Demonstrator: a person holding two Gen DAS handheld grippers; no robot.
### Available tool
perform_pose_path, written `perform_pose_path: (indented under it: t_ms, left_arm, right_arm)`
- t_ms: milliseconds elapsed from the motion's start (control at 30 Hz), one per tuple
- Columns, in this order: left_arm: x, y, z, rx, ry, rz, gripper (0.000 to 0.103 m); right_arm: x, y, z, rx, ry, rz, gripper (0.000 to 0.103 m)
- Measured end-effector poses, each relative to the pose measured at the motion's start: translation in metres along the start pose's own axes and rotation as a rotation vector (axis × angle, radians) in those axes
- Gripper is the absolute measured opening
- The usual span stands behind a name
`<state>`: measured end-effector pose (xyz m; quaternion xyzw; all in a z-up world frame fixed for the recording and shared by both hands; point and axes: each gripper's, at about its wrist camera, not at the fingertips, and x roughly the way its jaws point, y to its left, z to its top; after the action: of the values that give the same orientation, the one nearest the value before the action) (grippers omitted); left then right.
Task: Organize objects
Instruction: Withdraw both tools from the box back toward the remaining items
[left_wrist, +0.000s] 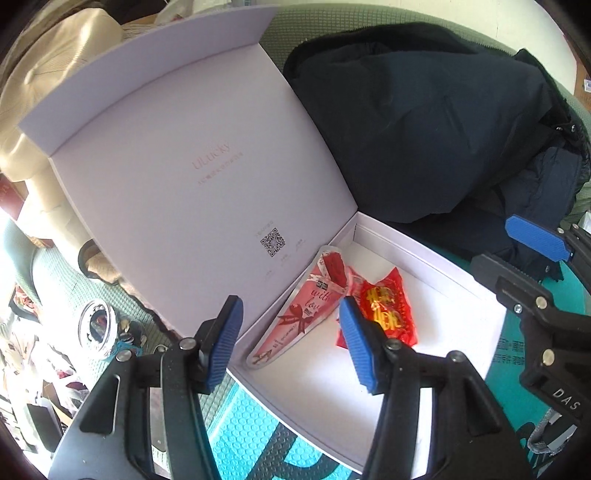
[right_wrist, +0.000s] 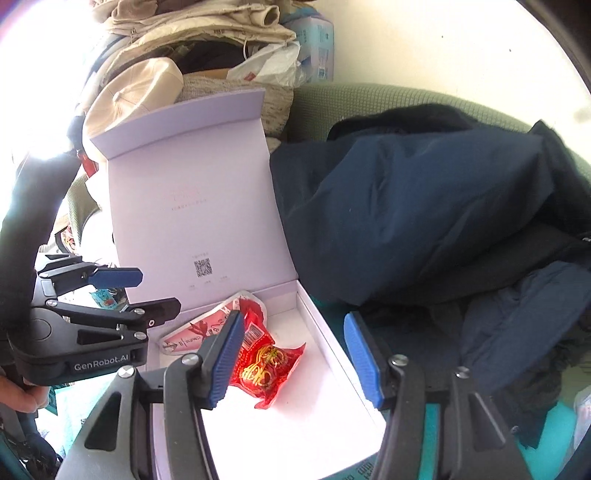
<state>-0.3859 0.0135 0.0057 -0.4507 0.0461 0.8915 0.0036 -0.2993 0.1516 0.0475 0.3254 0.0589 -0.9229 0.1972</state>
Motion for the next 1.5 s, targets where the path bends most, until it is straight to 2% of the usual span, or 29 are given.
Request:
perform_pose_path:
  t_ms: [200, 300, 467, 833, 1500]
  left_arm:
    - [-0.056, 0.009, -0.029, -0.009, -0.023, 0.023, 0.053]
    - [-0.069, 0.016, -0.029, -0.023, -0.033, 0.021, 0.053]
    - [-0.124, 0.025, -0.046, -0.035, -0.063, 0.040, 0.053]
    - [-0.177, 0.030, -0.076, -0.067, -0.104, 0.055, 0.055]
    - [-0.242, 0.041, -0.148, -0.134, -0.098, 0.085, 0.055]
  right_arm:
    - [-0.034, 0.009, 0.002, 0.009, -0.012, -0.004, 0.059]
    - [-0.045, 0.014, 0.002, 0.004, -0.020, -0.003, 0.059]
    - [-0.070, 0.026, 0.003, 0.008, -0.040, -0.001, 0.059]
    - [-0.118, 0.048, -0.001, -0.024, -0.086, -0.007, 0.060]
    - [-0.173, 0.086, -0.030, -0.058, -0.102, 0.014, 0.060]
